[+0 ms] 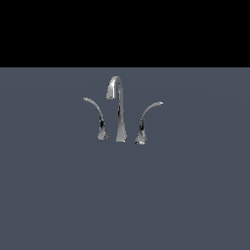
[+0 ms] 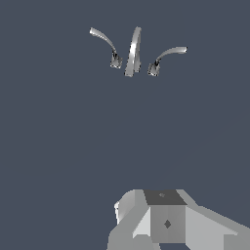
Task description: Turn on the faucet by rotating a designated handle.
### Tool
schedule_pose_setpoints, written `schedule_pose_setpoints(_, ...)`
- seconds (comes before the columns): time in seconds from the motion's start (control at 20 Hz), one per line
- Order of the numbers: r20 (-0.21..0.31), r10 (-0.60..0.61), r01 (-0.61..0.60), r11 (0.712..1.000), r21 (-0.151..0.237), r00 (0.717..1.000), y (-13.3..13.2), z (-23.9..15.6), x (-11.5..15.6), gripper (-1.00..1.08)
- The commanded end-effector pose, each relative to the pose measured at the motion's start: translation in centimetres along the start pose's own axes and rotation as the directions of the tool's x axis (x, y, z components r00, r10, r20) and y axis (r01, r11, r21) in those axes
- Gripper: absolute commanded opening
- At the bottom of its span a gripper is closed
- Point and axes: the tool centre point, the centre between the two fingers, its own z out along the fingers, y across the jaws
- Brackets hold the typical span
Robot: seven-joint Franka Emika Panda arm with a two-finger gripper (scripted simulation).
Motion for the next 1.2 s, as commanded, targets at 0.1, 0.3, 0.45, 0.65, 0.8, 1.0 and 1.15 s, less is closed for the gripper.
schedule_pose_setpoints(0.1, 0.0, 0.004, -0.004, 1.0, 0.001, 1.0, 0.2, 0.0, 0.0, -1.0)
schedule_pose_setpoints(0.3, -0.001, 0.034, -0.034, 0.999, 0.008, 0.999, 1.4, 0.0, 0.0, -1.0)
schedule_pose_setpoints(0.45, -0.002, 0.05, -0.05, 0.999, 0.012, 0.999, 2.3, 0.0, -0.1, -1.0)
schedule_pose_setpoints(0.65, -0.002, 0.051, -0.051, 0.999, 0.011, 0.999, 2.4, 0.0, -0.2, -1.0)
schedule_pose_setpoints(0.8, -0.001, 0.057, -0.057, 0.998, 0.015, 0.998, 2.2, 0.0, 0.1, -1.0)
schedule_pose_setpoints(1.0, 0.003, 0.085, -0.085, 0.996, 0.03, 0.996, 2.1, 0.1, 0.9, -1.0)
schedule_pose_setpoints(1.15, 0.009, 0.117, -0.117, 0.992, 0.045, 0.993, 1.9, 0.2, 1.8, -1.0)
